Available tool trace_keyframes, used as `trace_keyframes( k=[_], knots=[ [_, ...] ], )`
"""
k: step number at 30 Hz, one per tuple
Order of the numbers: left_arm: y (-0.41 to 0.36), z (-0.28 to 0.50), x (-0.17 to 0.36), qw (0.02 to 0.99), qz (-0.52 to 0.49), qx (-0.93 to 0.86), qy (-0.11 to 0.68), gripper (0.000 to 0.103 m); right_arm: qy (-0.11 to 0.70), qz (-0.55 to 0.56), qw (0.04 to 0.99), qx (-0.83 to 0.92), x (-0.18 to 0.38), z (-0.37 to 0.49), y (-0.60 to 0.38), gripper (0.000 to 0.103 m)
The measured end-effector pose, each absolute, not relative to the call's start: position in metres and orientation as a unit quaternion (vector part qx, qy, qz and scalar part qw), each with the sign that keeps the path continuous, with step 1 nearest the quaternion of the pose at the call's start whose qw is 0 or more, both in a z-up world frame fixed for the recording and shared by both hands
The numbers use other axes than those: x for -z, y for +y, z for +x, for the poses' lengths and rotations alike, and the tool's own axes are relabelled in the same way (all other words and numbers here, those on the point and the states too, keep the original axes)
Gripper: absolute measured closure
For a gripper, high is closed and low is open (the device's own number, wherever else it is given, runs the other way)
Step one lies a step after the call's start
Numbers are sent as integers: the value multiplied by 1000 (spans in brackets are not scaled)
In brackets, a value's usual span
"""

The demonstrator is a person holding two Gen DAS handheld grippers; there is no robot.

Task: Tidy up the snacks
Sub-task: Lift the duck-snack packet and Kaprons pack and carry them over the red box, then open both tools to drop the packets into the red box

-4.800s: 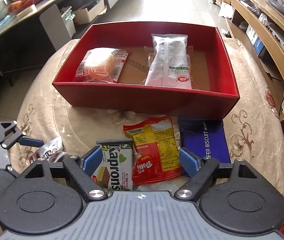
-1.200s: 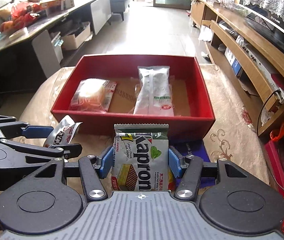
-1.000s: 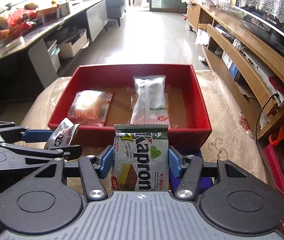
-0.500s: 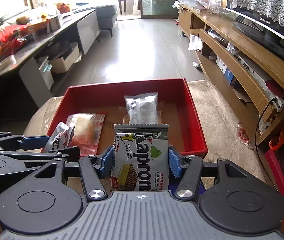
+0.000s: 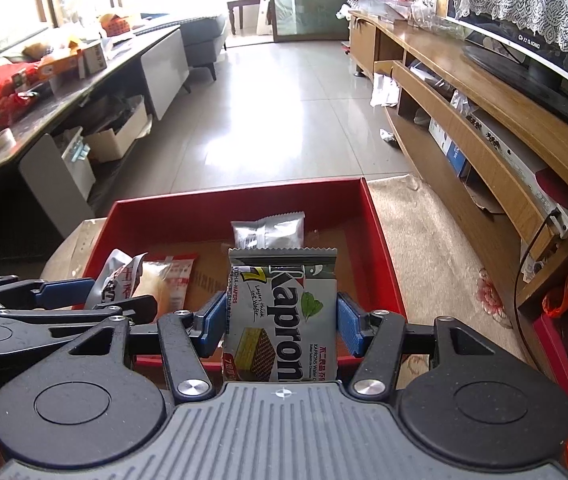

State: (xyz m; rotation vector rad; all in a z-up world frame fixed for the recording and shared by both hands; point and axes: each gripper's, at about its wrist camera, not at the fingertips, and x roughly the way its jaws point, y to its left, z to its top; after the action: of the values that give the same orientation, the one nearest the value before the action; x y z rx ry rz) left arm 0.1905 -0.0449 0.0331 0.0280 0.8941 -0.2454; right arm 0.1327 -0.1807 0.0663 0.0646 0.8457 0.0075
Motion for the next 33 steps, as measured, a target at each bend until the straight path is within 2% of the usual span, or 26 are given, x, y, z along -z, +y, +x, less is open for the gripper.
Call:
trace_keyframes(
  k=[33],
  knots=[
    [-65, 234, 3, 887, 26, 84, 453, 53, 441, 18, 897, 14, -23, 183, -189, 38]
  ],
)
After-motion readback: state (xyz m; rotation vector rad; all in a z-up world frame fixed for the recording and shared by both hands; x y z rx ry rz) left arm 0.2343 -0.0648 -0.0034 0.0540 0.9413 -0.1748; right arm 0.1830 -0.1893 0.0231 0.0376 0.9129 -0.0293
